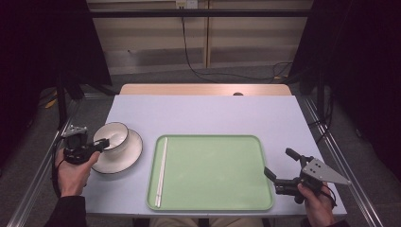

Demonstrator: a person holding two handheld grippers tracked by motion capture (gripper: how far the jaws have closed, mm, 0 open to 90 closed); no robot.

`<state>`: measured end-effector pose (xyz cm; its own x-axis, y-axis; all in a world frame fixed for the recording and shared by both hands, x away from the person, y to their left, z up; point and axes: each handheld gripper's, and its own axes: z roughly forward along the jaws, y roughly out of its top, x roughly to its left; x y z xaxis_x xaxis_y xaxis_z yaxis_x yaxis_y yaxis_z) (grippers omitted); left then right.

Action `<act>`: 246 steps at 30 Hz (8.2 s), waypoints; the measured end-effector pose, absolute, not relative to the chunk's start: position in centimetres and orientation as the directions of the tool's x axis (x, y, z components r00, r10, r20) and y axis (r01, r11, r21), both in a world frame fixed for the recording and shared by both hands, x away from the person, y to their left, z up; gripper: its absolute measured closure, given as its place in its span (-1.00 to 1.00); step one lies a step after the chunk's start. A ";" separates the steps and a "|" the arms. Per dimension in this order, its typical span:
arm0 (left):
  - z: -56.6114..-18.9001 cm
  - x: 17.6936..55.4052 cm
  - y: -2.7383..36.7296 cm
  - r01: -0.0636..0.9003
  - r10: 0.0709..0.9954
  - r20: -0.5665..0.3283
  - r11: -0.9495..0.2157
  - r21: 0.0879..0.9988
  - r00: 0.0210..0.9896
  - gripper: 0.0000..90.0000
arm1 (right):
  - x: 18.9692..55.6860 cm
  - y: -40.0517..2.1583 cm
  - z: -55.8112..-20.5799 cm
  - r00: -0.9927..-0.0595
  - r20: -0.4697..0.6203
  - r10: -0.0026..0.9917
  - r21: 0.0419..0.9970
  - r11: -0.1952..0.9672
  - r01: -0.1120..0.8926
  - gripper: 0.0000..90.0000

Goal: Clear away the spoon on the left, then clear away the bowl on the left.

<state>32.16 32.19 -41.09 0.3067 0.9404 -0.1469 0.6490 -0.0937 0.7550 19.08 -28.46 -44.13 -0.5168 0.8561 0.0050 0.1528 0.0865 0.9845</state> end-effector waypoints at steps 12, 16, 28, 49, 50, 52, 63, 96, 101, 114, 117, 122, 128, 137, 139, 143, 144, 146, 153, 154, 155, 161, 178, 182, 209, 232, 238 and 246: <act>-40.4 32.2 32.1 0.641 0.946 -0.151 -0.072 0.765 0.286 0.88 | 19.1 -28.5 -44.1 -0.520 0.006 0.854 0.984 0.088 0.155 -0.99; -40.3 32.0 32.1 0.633 0.946 -0.151 -0.068 0.771 0.286 0.88 | 19.1 -28.5 -44.1 -0.516 0.006 0.857 0.984 0.086 0.153 -0.99; -39.1 31.3 31.2 0.594 0.943 -0.136 -0.076 0.801 0.304 0.88 | 19.0 -28.5 -44.1 -0.510 0.006 0.860 0.985 0.084 0.154 -0.99; -38.0 27.8 28.7 0.548 0.948 -0.069 -0.119 0.828 0.310 0.88 | 19.0 -28.4 -44.1 -0.508 0.007 0.861 0.985 0.082 0.152 -0.99; -37.9 27.7 28.6 0.546 0.949 -0.077 -0.108 0.831 0.305 0.88 | 19.0 -28.4 -44.1 -0.507 0.007 0.862 0.985 0.081 0.152 -0.99; -37.6 27.5 28.7 0.538 0.950 -0.088 -0.093 0.838 0.300 0.88 | 19.0 -28.5 -44.1 -0.516 0.004 0.857 0.986 0.083 0.146 -0.99; -37.4 26.8 26.5 0.502 0.939 -0.175 0.003 0.865 0.297 0.88 | 19.1 -28.4 -44.0 -0.519 0.007 0.855 0.986 0.082 0.148 -0.99; -41.7 27.6 16.9 0.527 0.870 -0.228 -0.041 0.849 0.436 0.88 | 19.0 -28.5 -44.1 -0.525 0.006 0.851 0.986 0.082 0.144 -0.99; -42.1 28.3 16.2 0.540 0.867 -0.236 -0.045 0.840 0.439 0.88 | 18.9 -28.5 -44.0 -0.523 0.009 0.852 0.987 0.078 0.143 -0.99; -42.8 29.5 14.6 0.563 0.861 -0.218 -0.091 0.822 0.459 0.88 | 18.9 -28.5 -44.1 -0.529 0.009 0.848 0.985 0.083 0.149 -0.99; -43.0 29.7 14.5 0.568 0.858 -0.213 -0.107 0.816 0.467 0.88 | 18.9 -28.5 -44.1 -0.526 0.009 0.850 0.986 0.081 0.148 -0.99; -43.7 29.8 14.3 0.579 0.859 -0.214 -0.111 0.808 0.465 0.88 | 18.9 -28.5 -44.1 -0.525 0.007 0.851 0.986 0.082 0.146 -0.99; -44.2 30.0 14.0 0.593 0.861 -0.218 -0.114 0.797 0.459 0.88 | 18.9 -28.5 -44.1 -0.526 0.005 0.851 0.986 0.083 0.144 -0.99; -44.9 30.0 13.4 0.619 0.865 -0.186 -0.169 0.767 0.466 0.87 | 18.9 -28.5 -44.1 -0.525 0.003 0.851 0.986 0.084 0.142 -0.99; -45.2 30.0 13.3 0.626 0.866 -0.179 -0.180 0.759 0.467 0.87 | 18.8 -28.5 -44.1 -0.526 0.003 0.851 0.985 0.087 0.146 -0.99; -45.5 30.0 13.2 0.642 0.871 -0.177 -0.187 0.743 0.458 0.87 | 18.8 -28.5 -44.0 -0.526 0.002 0.850 0.986 0.087 0.144 -0.99; -45.6 30.0 13.2 0.651 0.873 -0.173 -0.194 0.734 0.455 0.87 | 18.8 -28.5 -44.1 -0.527 0.002 0.850 0.986 0.086 0.143 -0.99; -45.7 30.1 13.1 0.658 0.874 -0.176 -0.196 0.727 0.454 0.87 | 18.8 -28.5 -44.0 -0.525 0.001 0.851 0.986 0.087 0.144 -0.99; -46.2 30.4 12.9 0.689 0.878 -0.162 -0.227 0.689 0.451 0.87 | 18.9 -28.5 -44.1 -0.525 0.003 0.851 0.986 0.085 0.143 -0.99; -46.3 30.4 13.0 0.689 0.888 -0.158 -0.211 0.694 0.432 0.87 | 18.8 -28.5 -44.0 -0.526 0.002 0.851 0.986 0.088 0.145 -0.99; -46.3 30.5 13.0 0.695 0.893 -0.151 -0.213 0.687 0.423 0.87 | 18.9 -28.5 -44.1 -0.527 0.003 0.850 0.986 0.086 0.144 -0.99; -47.1 30.7 12.9 0.714 0.889 -0.163 -0.223 0.664 0.429 0.88 | 18.9 -28.5 -44.1 -0.527 0.004 0.850 0.986 0.084 0.143 -0.99; -46.7 30.6 12.7 0.740 0.885 -0.203 -0.203 0.641 0.418 0.54 | 18.9 -28.5 -44.1 -0.526 0.006 0.850 0.986 0.083 0.145 -0.99; -46.9 30.7 12.9 0.729 0.887 -0.184 -0.213 0.650 0.423 0.56 | 18.8 -28.5 -44.1 -0.532 0.012 0.846 0.986 0.079 0.148 -0.99; -45.0 31.3 16.3 0.629 0.861 -0.181 -0.188 0.754 0.475 -0.40 | 18.9 -28.4 -44.0 -0.529 0.010 0.849 0.987 0.077 0.143 -0.99; -41.5 31.1 24.1 0.570 0.889 -0.153 -0.138 0.810 0.432 -0.92 | 18.8 -28.6 -44.0 -0.517 0.013 0.856 0.987 0.072 0.144 -0.99; -40.9 31.2 26.3 0.544 0.890 -0.141 -0.133 0.829 0.433 -0.93 | 18.8 -28.6 -44.0 -0.519 0.015 0.854 0.988 0.069 0.141 -0.99; -39.5 31.5 28.9 0.516 0.873 -0.170 -0.105 0.850 0.457 -0.91 | 18.9 -28.6 -44.0 -0.518 0.017 0.855 0.987 0.069 0.146 -0.99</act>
